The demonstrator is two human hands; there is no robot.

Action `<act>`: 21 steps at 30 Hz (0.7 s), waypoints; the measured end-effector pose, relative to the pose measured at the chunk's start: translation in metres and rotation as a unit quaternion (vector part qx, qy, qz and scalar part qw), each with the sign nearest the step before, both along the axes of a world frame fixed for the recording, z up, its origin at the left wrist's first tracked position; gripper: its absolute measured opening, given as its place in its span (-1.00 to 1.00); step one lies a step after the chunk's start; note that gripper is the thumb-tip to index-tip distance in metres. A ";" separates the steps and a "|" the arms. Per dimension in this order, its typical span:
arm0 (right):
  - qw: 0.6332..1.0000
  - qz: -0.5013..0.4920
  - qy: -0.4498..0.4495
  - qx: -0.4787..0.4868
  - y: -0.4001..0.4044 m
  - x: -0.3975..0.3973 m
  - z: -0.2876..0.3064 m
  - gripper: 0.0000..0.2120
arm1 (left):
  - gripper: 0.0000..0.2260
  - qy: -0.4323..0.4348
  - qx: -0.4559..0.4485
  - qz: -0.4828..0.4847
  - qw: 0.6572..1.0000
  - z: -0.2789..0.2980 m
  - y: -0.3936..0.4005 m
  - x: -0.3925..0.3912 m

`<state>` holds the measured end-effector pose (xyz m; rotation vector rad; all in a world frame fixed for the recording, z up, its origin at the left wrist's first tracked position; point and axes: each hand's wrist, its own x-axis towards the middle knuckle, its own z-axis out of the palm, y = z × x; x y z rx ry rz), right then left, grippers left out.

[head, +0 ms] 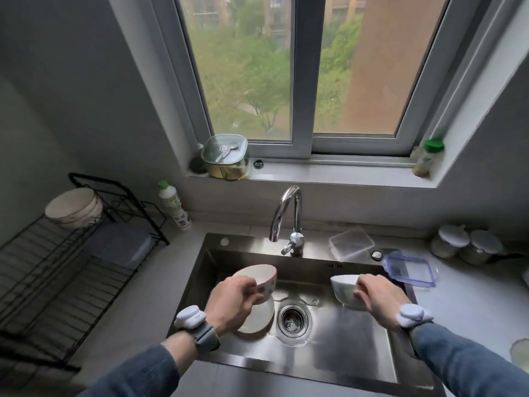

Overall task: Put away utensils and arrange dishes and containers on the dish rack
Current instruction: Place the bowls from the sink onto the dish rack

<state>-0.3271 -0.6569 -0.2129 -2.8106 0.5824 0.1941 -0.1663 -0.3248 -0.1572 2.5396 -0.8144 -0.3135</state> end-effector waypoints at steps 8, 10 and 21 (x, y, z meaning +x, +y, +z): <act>0.981 0.152 -0.111 0.044 0.129 0.111 0.033 -0.84 | -0.76 -0.042 -0.013 0.041 0.998 0.045 0.101 0.072; 0.975 0.171 -0.130 0.052 0.151 0.130 0.042 -0.82 | -0.78 -0.057 -0.020 0.040 0.997 0.060 0.118 0.086; 0.952 0.227 -0.204 0.022 0.268 0.234 0.111 -0.82 | -0.82 -0.143 -0.044 0.100 0.984 0.128 0.237 0.193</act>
